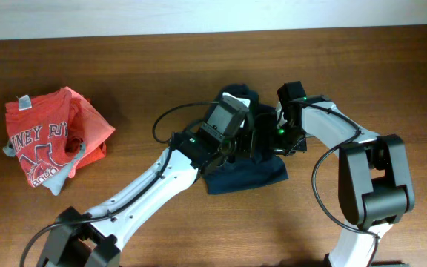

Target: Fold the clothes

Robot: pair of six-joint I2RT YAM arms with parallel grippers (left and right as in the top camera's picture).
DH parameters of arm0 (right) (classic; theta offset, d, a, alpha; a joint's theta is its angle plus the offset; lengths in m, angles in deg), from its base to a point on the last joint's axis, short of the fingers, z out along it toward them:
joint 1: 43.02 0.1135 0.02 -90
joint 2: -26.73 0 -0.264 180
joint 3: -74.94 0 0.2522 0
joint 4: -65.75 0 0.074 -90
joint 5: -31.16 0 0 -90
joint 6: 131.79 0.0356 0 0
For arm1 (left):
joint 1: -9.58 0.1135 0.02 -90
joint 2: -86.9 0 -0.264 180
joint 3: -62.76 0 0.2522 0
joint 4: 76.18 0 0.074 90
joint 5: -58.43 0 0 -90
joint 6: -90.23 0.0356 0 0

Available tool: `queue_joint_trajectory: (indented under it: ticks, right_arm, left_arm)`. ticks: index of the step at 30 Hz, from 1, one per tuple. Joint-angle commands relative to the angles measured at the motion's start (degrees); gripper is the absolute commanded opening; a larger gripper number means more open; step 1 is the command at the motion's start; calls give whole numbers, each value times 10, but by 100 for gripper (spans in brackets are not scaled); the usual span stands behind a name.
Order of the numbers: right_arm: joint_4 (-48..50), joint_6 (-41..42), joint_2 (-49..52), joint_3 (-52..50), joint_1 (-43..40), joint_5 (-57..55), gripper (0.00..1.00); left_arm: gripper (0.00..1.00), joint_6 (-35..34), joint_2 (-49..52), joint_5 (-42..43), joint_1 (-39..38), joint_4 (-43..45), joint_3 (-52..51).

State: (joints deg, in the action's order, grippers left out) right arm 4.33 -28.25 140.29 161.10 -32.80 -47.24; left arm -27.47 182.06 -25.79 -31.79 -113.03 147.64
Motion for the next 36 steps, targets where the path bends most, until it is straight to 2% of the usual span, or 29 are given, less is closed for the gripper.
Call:
queue_joint_trajectory:
  ticks: [1,2,4,8,14,17,21,28,36]
  right_arm:
    - [-3,4,32,-23,10,-2,11]
    - [-6,4,31,-22,9,-10,14]
    - [-21,5,29,-16,3,-47,19]
    - [-81,5,13,24,-42,-100,24]
    - [-161,-18,-3,87,-104,-102,27]
    - [-195,-78,-12,111,-110,-56,29]
    - [-211,-152,-20,116,-109,63,42]
    - [-164,-155,-18,114,-109,143,50]
    - [-140,-143,4,114,-102,186,53]
  left_arm:
    - [44,-1,0,13,-2,4,16]
    - [53,-1,0,20,-2,7,16]
    - [60,-1,0,38,-2,19,16]
    - [59,22,0,78,-1,60,16]
    - [59,86,-17,32,35,42,28]
    - [59,93,-33,-13,74,15,29]
    - [59,94,-35,-26,127,-32,29]
    - [59,94,-35,-26,170,-93,29]
    - [59,94,-35,-26,170,-98,29]
